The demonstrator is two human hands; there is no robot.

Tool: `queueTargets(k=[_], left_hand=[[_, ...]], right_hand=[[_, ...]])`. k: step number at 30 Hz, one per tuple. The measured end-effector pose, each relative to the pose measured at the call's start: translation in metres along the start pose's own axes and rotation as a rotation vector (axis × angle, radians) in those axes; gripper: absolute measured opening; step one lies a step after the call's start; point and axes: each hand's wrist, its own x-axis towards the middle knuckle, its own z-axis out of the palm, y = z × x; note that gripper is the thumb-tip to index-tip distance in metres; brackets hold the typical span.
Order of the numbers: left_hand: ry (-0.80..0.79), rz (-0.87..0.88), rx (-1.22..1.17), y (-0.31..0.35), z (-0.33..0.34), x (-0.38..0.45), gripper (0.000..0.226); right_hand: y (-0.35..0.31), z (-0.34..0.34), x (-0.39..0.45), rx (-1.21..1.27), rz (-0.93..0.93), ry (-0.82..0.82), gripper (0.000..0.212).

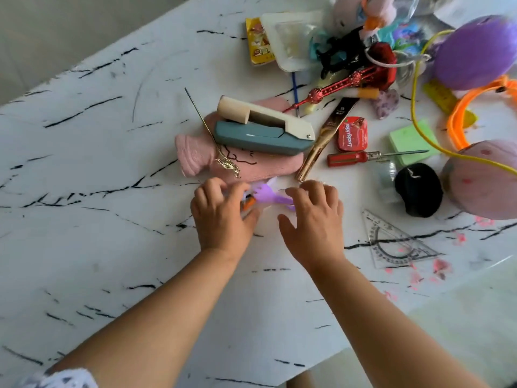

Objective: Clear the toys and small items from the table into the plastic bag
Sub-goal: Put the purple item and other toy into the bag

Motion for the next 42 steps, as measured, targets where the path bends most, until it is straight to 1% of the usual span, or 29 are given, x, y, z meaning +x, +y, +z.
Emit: queueTargets(k=[2, 4, 9, 12, 15, 17, 20, 22, 25, 29, 33, 38, 42], left_hand=[[0.006, 0.021, -0.014, -0.003, 0.004, -0.003, 0.031], [0.003, 0.025, -0.043, -0.004, 0.007, -0.008, 0.026], [-0.049, 0.016, 0.005, -0.004, 0.010, -0.025, 0.017], [-0.128, -0.001, 0.061, -0.009, 0.009, -0.030, 0.015], [-0.151, 0.043, 0.128, -0.014, 0.006, -0.033, 0.016], [-0.152, 0.102, 0.121, -0.016, 0.005, -0.033, 0.018], [-0.156, 0.162, 0.081, -0.021, 0.002, -0.028, 0.017], [-0.186, 0.145, 0.064, -0.025, 0.002, -0.023, 0.013], [-0.204, 0.121, 0.022, -0.025, -0.006, -0.022, 0.017], [-0.242, 0.103, -0.082, -0.015, -0.033, -0.039, 0.019], [-0.287, 0.136, -0.125, 0.003, -0.074, -0.065, 0.019], [-0.342, 0.292, -0.182, 0.040, -0.122, -0.097, 0.020], [-0.414, 0.453, -0.214, 0.083, -0.151, -0.128, 0.019]], right_hand=[[0.000, 0.003, 0.006, -0.062, -0.041, 0.028, 0.045], [0.001, 0.005, 0.010, -0.099, -0.069, 0.007, 0.048], [-0.002, 0.009, 0.000, -0.190, -0.062, -0.037, 0.041], [-0.003, 0.014, -0.015, -0.261, -0.047, -0.042, 0.041], [-0.002, 0.020, -0.033, -0.302, -0.028, -0.060, 0.059], [0.001, 0.022, -0.043, -0.329, -0.041, -0.040, 0.064], [0.005, 0.020, -0.053, -0.309, -0.064, 0.008, 0.067], [0.005, 0.016, -0.056, -0.261, -0.057, 0.055, 0.068], [0.000, 0.005, -0.065, -0.187, -0.032, 0.109, 0.065], [-0.009, -0.020, -0.084, -0.097, 0.041, 0.148, 0.057], [-0.019, -0.058, -0.118, -0.028, 0.154, 0.188, 0.050], [-0.016, -0.105, -0.184, 0.135, 0.367, 0.275, 0.038], [-0.007, -0.138, -0.251, 0.236, 0.552, 0.397, 0.038]])
